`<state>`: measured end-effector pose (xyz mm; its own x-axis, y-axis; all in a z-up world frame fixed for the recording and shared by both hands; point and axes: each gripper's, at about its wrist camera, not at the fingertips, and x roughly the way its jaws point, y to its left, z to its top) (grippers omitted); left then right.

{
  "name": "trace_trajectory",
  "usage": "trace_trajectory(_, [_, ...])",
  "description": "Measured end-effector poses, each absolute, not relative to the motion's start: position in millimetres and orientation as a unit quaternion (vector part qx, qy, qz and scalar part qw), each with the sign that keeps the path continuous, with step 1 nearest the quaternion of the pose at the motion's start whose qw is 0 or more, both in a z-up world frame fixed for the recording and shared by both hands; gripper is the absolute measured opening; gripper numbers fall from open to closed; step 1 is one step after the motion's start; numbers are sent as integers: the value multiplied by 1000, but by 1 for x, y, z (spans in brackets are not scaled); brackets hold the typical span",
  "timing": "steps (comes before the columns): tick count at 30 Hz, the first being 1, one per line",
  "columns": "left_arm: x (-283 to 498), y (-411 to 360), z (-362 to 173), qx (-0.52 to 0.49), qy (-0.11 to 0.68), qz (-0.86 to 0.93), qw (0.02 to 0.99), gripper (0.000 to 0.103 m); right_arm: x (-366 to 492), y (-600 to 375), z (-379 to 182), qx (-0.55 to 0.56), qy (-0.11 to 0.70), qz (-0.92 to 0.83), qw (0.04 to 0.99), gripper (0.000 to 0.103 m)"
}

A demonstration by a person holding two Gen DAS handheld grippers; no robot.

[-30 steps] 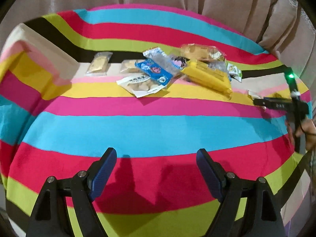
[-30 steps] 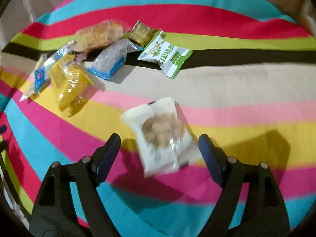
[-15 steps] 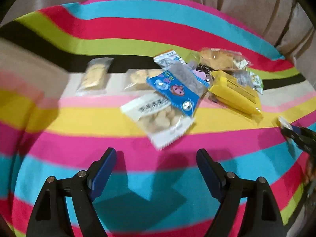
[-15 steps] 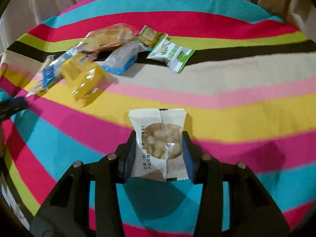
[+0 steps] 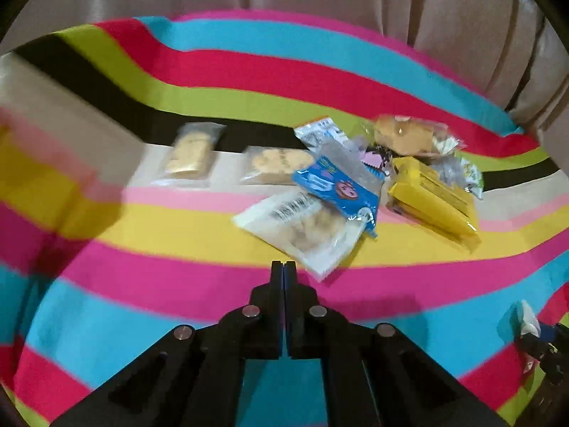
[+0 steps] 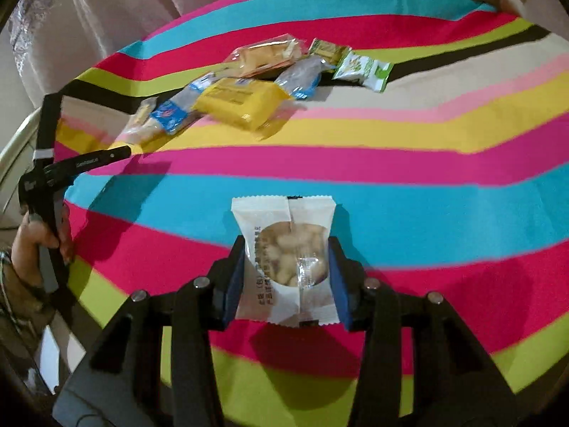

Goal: Organize snacks
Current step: 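Grasp the yellow cake packet with the left tool while the right tool holds the nut packet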

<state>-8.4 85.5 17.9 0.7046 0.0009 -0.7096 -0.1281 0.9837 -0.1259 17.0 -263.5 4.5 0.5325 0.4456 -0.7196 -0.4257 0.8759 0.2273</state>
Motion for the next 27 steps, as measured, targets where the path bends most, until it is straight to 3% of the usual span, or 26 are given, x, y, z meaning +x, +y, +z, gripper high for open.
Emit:
trace_trajectory(4, [-44, 96, 23, -100, 384, 15, 918, 1, -3, -261, 5, 13, 415, 254, 873, 47])
trace_trajectory(9, [-50, 88, 35, -102, 382, -3, 918, 9, -17, -261, 5, 22, 415, 240, 877, 47])
trace_trajectory(10, [-48, 84, 41, -102, 378, -5, 920, 24, -19, -262, 4, 24, 413, 236, 879, 47])
trace_trajectory(11, [-44, 80, 45, -106, 374, -13, 921, 53, -20, -263, 4, 27, 410, 234, 881, 47])
trace_trajectory(13, [-34, 65, 55, -124, 358, -49, 924, 93, -21, -265, 3, 35, 405, 233, 883, 48])
trace_trajectory(19, [31, 10, 61, -223, 370, -145, 890, 96, -20, -259, 3, 26, 399, 233, 886, 48])
trace_trajectory(24, [91, -2, 50, -395, 415, 10, 820, 96, -16, -268, 1, 59, 399, 251, 880, 49])
trace_trajectory(27, [120, -11, 39, -426, 447, 92, 781, 96, -14, -276, -1, 90, 400, 265, 873, 49])
